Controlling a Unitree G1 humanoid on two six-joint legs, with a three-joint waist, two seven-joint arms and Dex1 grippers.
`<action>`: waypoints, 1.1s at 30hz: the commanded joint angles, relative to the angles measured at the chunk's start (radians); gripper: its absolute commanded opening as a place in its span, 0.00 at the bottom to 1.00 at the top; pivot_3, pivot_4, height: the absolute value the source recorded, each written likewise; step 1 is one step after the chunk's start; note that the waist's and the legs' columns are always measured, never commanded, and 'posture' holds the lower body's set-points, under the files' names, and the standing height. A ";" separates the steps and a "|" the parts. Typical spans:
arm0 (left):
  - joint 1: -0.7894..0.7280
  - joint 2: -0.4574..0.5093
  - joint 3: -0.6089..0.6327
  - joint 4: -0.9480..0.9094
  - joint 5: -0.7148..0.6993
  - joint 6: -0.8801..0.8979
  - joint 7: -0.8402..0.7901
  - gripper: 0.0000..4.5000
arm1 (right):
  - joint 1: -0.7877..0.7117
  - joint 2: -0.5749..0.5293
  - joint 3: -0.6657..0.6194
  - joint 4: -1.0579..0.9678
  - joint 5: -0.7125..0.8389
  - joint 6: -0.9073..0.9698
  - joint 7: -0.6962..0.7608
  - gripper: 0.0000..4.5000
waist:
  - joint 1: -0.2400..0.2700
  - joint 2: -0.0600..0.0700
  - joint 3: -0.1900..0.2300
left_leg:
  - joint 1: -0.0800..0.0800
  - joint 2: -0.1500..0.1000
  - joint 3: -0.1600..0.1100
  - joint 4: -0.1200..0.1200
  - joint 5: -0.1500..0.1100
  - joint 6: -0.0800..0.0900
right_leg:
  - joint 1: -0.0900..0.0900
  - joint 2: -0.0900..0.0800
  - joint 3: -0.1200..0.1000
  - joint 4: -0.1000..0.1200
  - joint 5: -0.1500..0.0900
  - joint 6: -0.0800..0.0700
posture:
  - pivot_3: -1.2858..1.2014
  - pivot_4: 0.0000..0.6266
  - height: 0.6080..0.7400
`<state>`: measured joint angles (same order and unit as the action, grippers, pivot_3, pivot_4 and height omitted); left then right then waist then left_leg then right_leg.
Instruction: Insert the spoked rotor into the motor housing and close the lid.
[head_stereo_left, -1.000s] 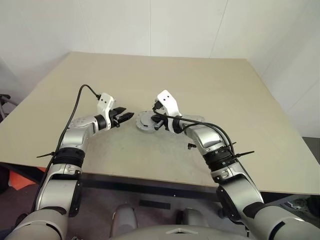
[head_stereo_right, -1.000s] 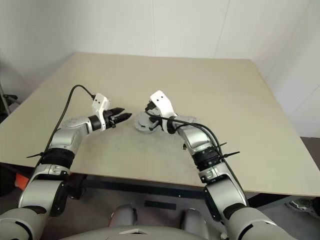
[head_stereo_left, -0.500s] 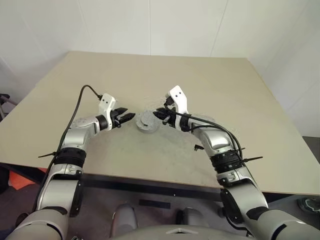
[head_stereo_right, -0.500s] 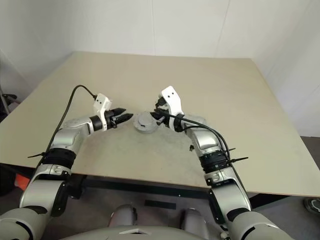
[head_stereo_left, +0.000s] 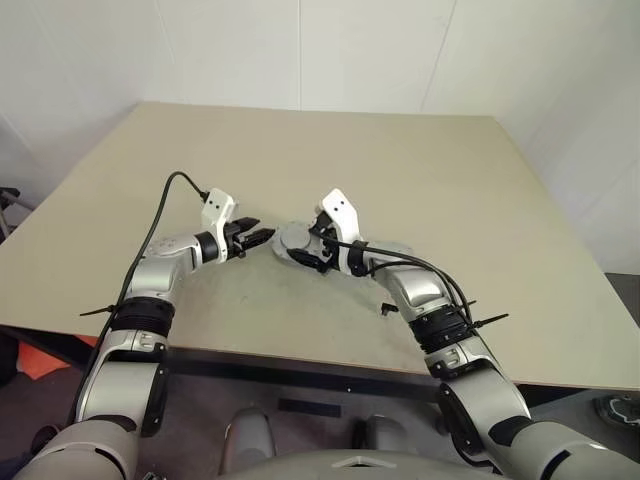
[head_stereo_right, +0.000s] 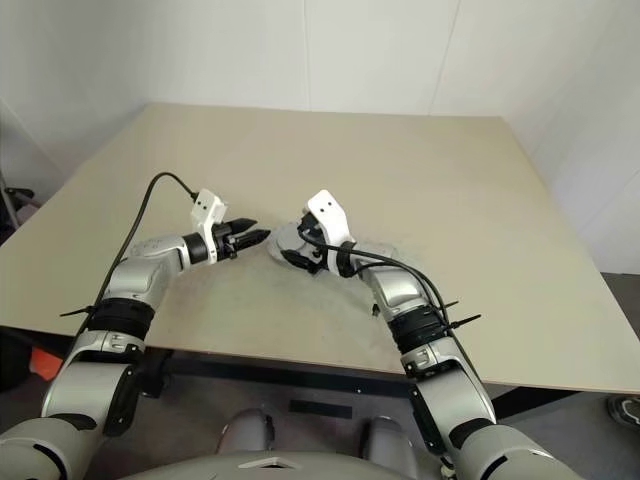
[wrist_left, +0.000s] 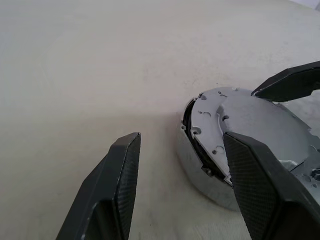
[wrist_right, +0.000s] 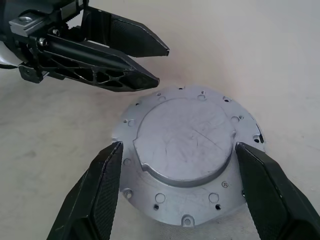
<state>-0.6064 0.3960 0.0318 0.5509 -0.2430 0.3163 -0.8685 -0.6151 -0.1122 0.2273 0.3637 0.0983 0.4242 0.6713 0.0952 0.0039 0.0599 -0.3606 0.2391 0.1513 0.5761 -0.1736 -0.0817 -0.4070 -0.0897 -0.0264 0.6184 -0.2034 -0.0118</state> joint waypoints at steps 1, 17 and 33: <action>-0.005 0.015 0.012 -0.042 -0.010 -0.001 -0.006 0.62 | -0.043 0.018 -0.008 0.040 -0.006 -0.050 -0.012 0.90 | 0.000 0.000 0.000 | 0.000 0.000 0.000 0.000 0.000 0.000 | 0.000 0.000 0.000 0.000 0.000 0.000 | 0.52 0.00 1.00; -0.004 0.052 0.032 -0.018 -0.008 -0.012 -0.002 0.62 | -0.084 0.038 -0.023 0.162 -0.018 -0.125 -0.039 0.71 | -0.002 0.000 0.000 | 0.001 0.000 0.000 0.000 0.000 0.000 | 0.000 0.000 0.000 0.000 0.000 0.000 | 0.52 0.00 1.00; 0.004 0.054 0.030 -0.033 -0.008 -0.005 0.001 0.62 | -0.101 0.044 -0.030 0.152 -0.017 -0.114 -0.046 0.71 | -0.001 0.000 0.000 | 0.000 0.000 0.000 -0.001 0.000 0.000 | -0.001 0.000 0.000 0.000 0.000 0.000 | 0.52 0.00 1.00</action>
<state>-0.5934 0.4380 0.0463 0.5438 -0.2429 0.3164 -0.8683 -0.6950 -0.0710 0.2085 0.5322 0.0818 0.3243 0.6288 0.0937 0.0040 0.0600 -0.3609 0.2392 0.1513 0.5754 -0.1737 -0.0816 -0.4077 -0.0896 -0.0265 0.6184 -0.2034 -0.0118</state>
